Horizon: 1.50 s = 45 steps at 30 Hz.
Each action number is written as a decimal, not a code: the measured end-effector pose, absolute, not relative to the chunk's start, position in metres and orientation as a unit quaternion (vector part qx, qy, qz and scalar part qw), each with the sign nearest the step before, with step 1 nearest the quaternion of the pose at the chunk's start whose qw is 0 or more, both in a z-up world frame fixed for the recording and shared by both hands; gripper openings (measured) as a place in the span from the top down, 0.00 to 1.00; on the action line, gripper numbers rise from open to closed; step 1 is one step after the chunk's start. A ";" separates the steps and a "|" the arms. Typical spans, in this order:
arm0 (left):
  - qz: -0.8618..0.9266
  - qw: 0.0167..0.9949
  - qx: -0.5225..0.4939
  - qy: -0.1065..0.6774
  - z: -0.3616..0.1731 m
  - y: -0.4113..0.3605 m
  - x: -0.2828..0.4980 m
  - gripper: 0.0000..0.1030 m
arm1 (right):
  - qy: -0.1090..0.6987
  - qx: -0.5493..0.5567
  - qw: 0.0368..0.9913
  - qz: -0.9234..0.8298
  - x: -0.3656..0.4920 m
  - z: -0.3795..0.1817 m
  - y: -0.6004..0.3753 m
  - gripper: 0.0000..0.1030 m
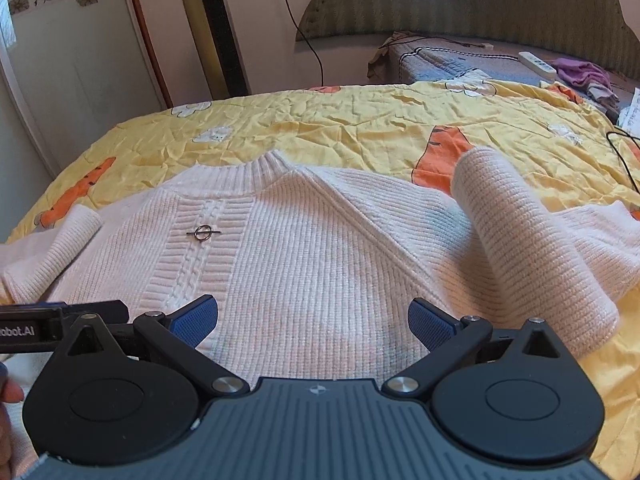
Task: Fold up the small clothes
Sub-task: 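Move both grippers over the pink cardigan toward its sleeves, then grasp the cuff of the sleeve with the right gripper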
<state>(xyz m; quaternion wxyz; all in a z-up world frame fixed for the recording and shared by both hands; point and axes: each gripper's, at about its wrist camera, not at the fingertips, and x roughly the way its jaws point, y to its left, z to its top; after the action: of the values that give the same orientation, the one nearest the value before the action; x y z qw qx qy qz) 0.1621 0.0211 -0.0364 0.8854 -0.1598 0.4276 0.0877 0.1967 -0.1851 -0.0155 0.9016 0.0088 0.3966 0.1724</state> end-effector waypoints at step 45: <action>-0.132 0.775 -0.505 0.355 -0.062 0.017 0.205 0.00 | 0.243 0.217 0.924 0.202 0.225 0.009 -0.337 0.85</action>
<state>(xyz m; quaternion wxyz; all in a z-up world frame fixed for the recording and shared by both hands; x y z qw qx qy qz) 0.2047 0.0173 -0.0620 0.7752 -0.5054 0.3550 -0.1324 0.2247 -0.3366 0.0091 0.9238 0.2167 0.2425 0.2019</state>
